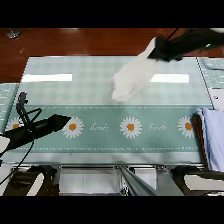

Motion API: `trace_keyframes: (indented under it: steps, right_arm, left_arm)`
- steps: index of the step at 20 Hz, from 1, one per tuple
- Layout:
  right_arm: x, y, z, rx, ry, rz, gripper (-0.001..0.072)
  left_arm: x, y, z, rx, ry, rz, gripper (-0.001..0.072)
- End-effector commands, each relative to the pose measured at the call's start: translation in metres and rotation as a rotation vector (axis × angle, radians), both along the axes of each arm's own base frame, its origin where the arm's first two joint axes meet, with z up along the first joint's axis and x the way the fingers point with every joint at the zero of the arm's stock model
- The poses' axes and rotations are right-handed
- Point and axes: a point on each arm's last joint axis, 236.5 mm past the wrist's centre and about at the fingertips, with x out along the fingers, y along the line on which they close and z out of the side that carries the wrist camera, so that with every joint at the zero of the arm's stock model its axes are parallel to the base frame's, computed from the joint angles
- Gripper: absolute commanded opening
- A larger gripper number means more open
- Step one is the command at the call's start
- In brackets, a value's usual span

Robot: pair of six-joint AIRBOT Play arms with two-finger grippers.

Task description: Fold the shirts.

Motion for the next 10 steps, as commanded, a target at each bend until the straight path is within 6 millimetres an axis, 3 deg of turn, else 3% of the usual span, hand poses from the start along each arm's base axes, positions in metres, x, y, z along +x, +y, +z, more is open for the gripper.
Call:
trace_keyframes:
  steps: [1, 5, 10]
  right_arm:
    - [-0.006, -0.095, 0.056, -0.122, -0.046, -0.207, 0.0019]
    - [-0.056, -0.206, 0.064, -0.172, 0.074, -0.477, 0.0019]
    - [-0.146, -0.302, 0.059, -0.243, 0.264, -0.789, 0.0019]
  left_arm:
    - [0.000, 0.000, 0.000, 0.000, 0.001, 0.000, 0.0031]
    - [0.000, 0.000, 0.000, 0.001, 0.001, 0.000, 0.0031]
    - [0.000, 0.000, 0.000, 0.003, -0.002, -0.002, 0.0031]
